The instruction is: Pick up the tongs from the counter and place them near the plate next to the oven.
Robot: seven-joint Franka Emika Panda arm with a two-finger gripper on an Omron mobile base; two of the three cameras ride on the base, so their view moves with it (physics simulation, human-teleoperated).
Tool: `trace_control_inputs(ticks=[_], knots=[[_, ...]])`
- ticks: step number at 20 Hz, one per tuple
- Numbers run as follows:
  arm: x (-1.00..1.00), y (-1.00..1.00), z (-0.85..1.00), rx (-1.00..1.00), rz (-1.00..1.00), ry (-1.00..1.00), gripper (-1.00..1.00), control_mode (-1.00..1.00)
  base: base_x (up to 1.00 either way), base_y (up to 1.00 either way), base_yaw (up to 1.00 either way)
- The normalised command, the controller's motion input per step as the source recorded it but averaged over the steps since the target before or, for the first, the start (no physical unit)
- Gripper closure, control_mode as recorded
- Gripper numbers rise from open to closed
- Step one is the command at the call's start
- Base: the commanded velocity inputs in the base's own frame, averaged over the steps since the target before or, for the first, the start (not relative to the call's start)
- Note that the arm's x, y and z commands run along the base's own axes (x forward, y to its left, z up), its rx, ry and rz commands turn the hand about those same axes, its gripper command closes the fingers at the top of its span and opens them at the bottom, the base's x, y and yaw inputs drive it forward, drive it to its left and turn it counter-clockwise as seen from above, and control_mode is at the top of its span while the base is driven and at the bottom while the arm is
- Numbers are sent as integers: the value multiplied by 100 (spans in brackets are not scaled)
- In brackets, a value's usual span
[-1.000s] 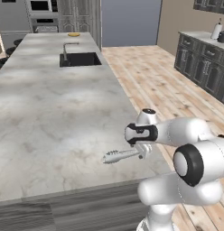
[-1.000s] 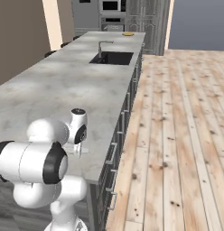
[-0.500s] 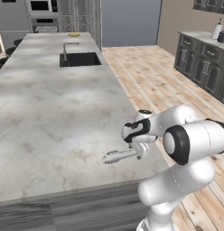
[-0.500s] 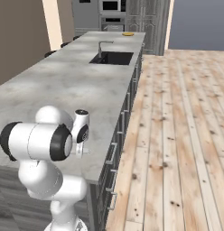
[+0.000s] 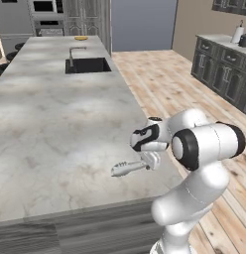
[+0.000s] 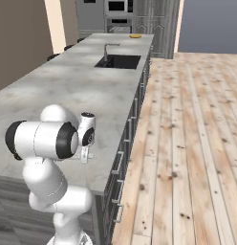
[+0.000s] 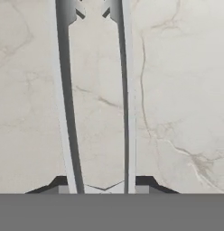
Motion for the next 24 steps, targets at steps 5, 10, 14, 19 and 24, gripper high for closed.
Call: trace_control_inputs(ticks=[5, 10, 14, 19, 24], knots=[[-52, -19, 0, 9, -1, -24, 100, -100, 0, 0, 0], [-53, -49, 45, 18, -6, -15, 100, -100, 0, 0, 0], [-15, -26, 82, 12, -8, 0, 100, -100, 0, 0, 0], [-16, -21, 84, 8, -10, 0, 100, -100, 0, 0, 0], [-6, 5, 7, -1, -2, 0, 100, 100, -3, -20, 0]])
